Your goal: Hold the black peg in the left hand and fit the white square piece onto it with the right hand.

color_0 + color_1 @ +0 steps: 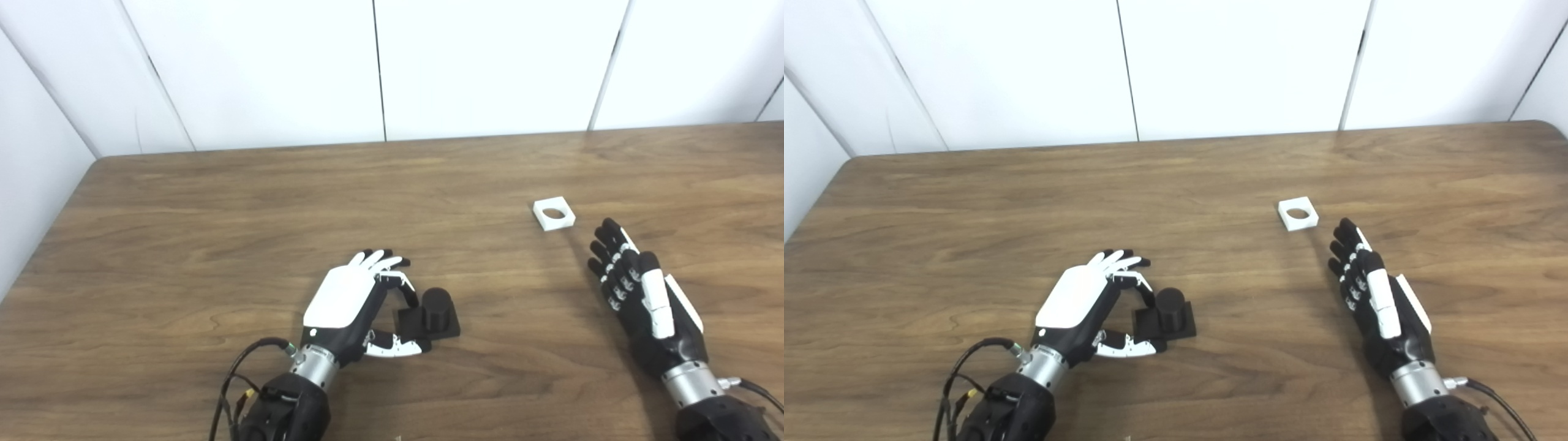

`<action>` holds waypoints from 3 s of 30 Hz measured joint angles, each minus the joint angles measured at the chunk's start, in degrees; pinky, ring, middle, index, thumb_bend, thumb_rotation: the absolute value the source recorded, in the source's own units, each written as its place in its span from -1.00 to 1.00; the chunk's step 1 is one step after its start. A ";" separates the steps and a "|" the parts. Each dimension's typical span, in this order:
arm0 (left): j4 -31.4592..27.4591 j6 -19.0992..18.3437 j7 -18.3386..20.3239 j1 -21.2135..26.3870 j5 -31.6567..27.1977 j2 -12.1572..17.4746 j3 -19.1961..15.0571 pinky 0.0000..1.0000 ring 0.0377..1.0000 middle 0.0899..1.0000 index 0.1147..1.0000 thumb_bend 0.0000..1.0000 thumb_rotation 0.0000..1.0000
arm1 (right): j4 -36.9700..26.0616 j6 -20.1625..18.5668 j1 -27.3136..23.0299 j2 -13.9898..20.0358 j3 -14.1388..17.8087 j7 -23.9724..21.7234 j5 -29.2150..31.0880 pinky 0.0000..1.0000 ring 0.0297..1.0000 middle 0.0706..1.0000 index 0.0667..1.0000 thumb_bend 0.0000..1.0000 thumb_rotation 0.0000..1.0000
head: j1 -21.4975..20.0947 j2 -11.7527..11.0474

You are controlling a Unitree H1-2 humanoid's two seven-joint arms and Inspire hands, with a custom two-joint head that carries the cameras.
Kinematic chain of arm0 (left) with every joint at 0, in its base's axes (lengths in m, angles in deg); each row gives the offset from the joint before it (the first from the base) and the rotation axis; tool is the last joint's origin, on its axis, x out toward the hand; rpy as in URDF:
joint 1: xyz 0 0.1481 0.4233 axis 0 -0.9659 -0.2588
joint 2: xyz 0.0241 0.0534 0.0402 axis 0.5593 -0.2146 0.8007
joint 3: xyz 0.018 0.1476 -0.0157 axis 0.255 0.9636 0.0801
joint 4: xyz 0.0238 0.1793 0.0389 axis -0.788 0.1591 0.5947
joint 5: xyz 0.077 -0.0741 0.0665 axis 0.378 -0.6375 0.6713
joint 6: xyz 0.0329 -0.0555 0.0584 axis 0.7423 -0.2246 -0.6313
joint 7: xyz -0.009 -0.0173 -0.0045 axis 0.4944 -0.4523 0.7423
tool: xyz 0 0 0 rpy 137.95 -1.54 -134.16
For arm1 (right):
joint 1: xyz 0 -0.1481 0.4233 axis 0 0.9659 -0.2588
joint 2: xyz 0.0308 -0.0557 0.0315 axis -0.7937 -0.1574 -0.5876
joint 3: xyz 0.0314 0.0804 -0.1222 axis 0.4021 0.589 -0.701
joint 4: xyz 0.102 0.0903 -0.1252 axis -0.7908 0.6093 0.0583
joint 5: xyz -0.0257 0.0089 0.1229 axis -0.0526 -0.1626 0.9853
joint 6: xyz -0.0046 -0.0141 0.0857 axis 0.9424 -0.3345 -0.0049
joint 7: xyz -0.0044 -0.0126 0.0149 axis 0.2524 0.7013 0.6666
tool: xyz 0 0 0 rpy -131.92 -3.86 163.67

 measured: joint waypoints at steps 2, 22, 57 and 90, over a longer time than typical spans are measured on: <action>0.00 0.00 0.01 0.00 0.00 0.00 0.00 0.95 0.89 0.71 -0.14 0.46 -0.63 | 0.00 0.00 0.00 0.01 0.00 0.03 -0.03 1.00 1.00 1.00 0.97 0.29 0.93 | 0.00 0.00; -0.48 0.04 -0.02 -0.14 -1.21 -0.54 -0.01 1.00 0.92 0.74 -0.16 0.04 -0.86 | -0.76 -2.62 -0.73 0.02 1.20 2.58 -0.87 1.00 1.00 0.93 0.86 0.37 0.81 | -0.53 0.88; -0.52 -0.45 -1.42 -0.70 -1.16 -0.95 0.51 0.97 0.90 0.71 -0.16 0.04 -0.85 | 7.07 -10.16 -34.79 26.23 -16.99 -9.35 -41.34 0.94 1.00 0.81 0.32 0.82 -0.55 | -2.64 0.09; -2.27 -6.16 1.77 -0.75 -2.41 -2.06 0.46 0.96 0.89 0.71 -0.16 0.04 -0.85 | 20.51 -4.91 -39.85 23.23 -22.83 -14.63 -48.85 1.00 1.00 0.87 0.35 0.86 -0.42 | -4.92 -0.62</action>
